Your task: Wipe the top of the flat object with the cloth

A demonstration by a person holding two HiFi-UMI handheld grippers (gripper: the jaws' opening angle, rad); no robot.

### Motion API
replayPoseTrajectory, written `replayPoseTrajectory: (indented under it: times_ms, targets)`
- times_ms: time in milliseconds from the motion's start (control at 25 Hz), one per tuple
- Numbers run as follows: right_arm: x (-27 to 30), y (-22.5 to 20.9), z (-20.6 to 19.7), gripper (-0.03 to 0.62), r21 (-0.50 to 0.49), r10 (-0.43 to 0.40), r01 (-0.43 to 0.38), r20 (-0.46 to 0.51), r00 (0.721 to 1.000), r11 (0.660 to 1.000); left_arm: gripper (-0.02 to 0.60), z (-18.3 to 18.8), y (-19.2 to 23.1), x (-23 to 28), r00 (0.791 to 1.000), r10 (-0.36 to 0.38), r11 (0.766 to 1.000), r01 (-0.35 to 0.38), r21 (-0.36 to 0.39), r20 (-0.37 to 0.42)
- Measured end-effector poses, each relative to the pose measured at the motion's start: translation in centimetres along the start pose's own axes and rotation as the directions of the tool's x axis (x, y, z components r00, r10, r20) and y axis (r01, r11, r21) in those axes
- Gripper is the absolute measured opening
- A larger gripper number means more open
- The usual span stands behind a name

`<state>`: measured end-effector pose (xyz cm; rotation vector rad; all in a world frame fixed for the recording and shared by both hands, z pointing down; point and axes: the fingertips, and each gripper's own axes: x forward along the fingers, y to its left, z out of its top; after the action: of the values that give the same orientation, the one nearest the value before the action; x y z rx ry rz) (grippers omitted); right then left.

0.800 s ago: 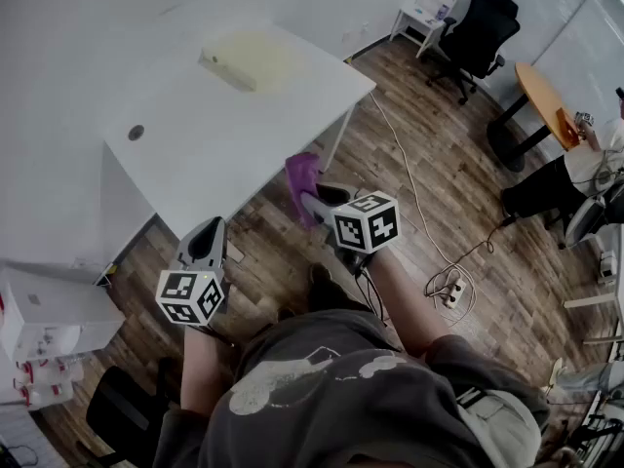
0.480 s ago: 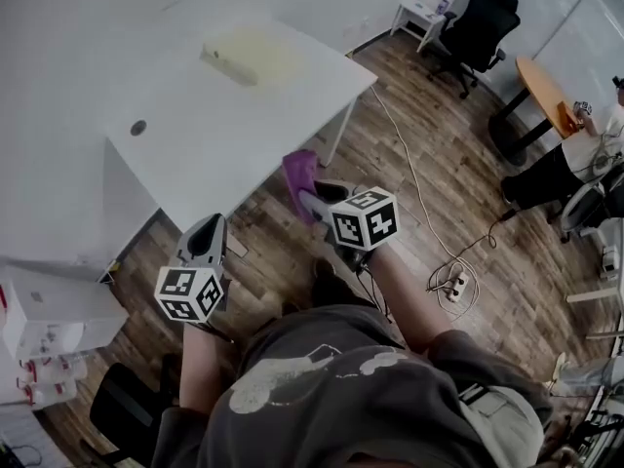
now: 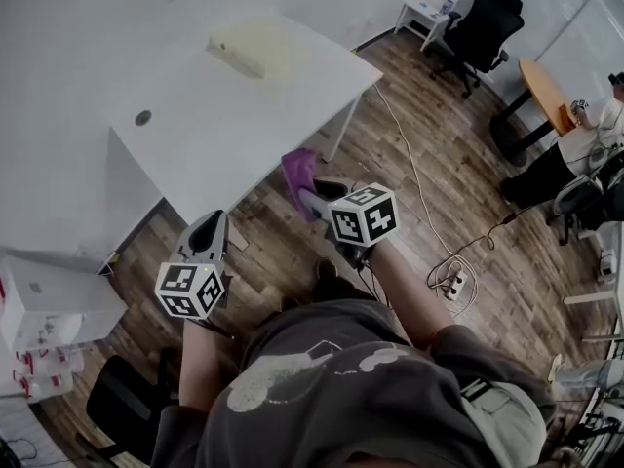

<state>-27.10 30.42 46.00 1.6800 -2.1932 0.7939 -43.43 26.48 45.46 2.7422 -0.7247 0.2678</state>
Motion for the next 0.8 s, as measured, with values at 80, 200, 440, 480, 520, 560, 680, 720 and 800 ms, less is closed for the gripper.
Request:
replayPoseTrajectory:
  times_ms: [80,200,440,480,520,560,680,720,800]
  targets:
    - [0.4,0.2,0.1,0.095,0.001,0.001,-0.001,0.009,1.0,1.0,0.002,-0.3,0.4,-0.2,1.0,0.005,1.0,-0.005,-0.012,0.004]
    - [0.8,0.1,0.7,0.097,0.013,-0.002,0.002,0.03,1.0,1.0,0.002,-0.6,0.7,-0.2,1.0,0.009,1.0,-0.009,-0.022,0.01]
    - [1.5,-0.7,1.7,0.097,0.027,-0.005,0.005,0.031,1.0,1.0,0.002,-0.4,1.5,0.2,1.0,0.021,0.999,-0.02,-0.035,0.018]
    - [1.6,-1.0,1.8,0.097,0.03,-0.006,0.005,0.029,1.0,1.0,0.002,-0.4,1.7,0.4,1.0,0.024,0.999,-0.023,-0.039,0.017]
    - [1.7,-1.3,1.9,0.097,0.033,-0.007,0.006,0.027,1.0,0.999,0.002,-0.4,1.8,0.6,1.0,0.027,0.999,-0.026,-0.042,0.016]
    - [1.8,-1.7,2.0,0.097,0.037,-0.008,0.007,0.026,1.0,0.999,0.002,-0.4,2.0,0.8,0.999,0.029,0.999,-0.029,-0.045,0.015]
    - [2.2,-3.1,2.5,0.097,0.051,-0.009,0.008,0.029,1.0,0.999,0.002,-0.3,2.3,1.8,0.999,0.036,0.998,-0.036,-0.049,0.009]
    - [2.4,-3.6,2.8,0.097,0.053,-0.011,0.009,0.03,0.999,0.999,0.002,-0.2,2.4,2.2,0.999,0.04,0.998,-0.04,-0.049,0.008]
    - [2.9,-4.7,3.5,0.097,0.051,-0.011,0.009,0.033,0.999,0.999,0.002,0.2,2.6,3.2,0.999,0.05,0.998,-0.049,-0.049,0.006]
